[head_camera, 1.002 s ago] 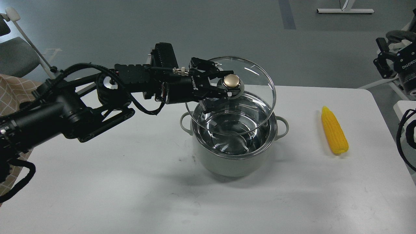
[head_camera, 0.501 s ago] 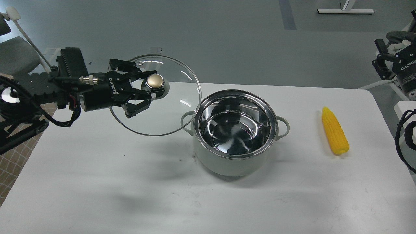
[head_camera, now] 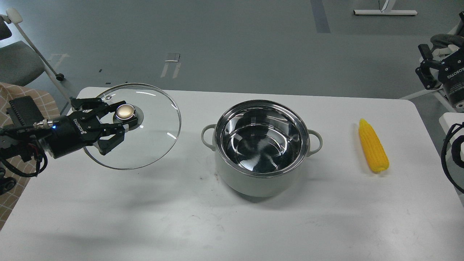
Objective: Open pot and put corn in
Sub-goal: 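Lower the lid onto the table beside the pot, left gripper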
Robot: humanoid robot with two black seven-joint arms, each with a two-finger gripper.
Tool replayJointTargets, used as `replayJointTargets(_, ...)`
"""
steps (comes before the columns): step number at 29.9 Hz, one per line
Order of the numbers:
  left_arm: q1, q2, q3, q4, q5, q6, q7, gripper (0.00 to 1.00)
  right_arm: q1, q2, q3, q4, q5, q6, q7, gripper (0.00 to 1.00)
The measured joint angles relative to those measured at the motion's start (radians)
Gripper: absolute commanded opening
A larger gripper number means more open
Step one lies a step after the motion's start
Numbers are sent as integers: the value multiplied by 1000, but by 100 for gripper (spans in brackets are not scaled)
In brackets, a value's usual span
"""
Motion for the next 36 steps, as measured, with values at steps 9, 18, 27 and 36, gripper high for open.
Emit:
replayJointTargets(9,83,-99,12,208,-2,23,0,11,-7,0,-1,1,0,0,0,100)
replayJointTargets(18,118,-175,13,317,-36,23,0,11,-7,1,-1,1,0,0,0,100)
replayJointTargets(27,131,-197,16,349,-77,23,0,38,-11,1,-1,2,0,0,0,100)
replayJointTargets(36,136,-202,18,356,-78,23,0,48,-11,1,-1,2,0,0,0,100)
